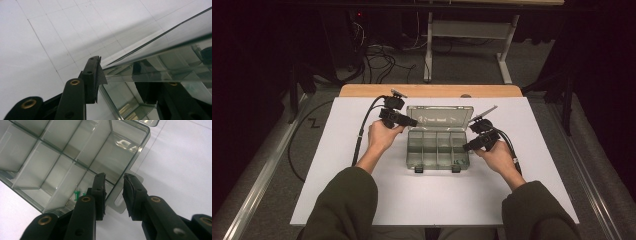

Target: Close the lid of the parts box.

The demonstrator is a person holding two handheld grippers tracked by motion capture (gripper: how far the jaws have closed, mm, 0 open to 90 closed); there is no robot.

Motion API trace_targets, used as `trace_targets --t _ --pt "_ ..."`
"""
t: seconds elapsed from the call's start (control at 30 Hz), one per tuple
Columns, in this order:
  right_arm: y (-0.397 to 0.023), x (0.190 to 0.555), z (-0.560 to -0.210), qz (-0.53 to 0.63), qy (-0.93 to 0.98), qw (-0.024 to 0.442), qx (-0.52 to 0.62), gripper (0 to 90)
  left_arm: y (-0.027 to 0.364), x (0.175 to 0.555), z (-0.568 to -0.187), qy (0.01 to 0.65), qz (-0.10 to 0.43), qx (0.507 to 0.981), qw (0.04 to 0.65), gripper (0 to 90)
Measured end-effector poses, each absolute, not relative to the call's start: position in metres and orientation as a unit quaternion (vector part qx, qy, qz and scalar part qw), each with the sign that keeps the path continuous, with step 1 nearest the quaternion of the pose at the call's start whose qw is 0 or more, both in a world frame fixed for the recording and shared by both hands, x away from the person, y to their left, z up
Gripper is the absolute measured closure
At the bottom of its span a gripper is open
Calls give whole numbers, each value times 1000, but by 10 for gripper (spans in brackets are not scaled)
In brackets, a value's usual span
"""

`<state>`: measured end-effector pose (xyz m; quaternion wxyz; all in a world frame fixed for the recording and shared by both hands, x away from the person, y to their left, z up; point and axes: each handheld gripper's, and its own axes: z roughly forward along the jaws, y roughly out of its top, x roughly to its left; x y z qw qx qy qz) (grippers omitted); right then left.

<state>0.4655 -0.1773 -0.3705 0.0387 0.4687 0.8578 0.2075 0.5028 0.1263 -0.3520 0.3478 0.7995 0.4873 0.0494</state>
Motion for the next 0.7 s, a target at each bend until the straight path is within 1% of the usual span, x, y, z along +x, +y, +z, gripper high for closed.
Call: trace_targets --t 0.17,0.33,0.7 --pt "-177 464 -371 210 859 43 465 739 126 500 -352 484 52 800 349 576" --pt "-177 461 -372 214 865 60 450 743 128 498 -352 479 50 805 348 583" --pt "-179 458 -374 225 865 68 444 741 128 495 -352 472 54 809 346 591"
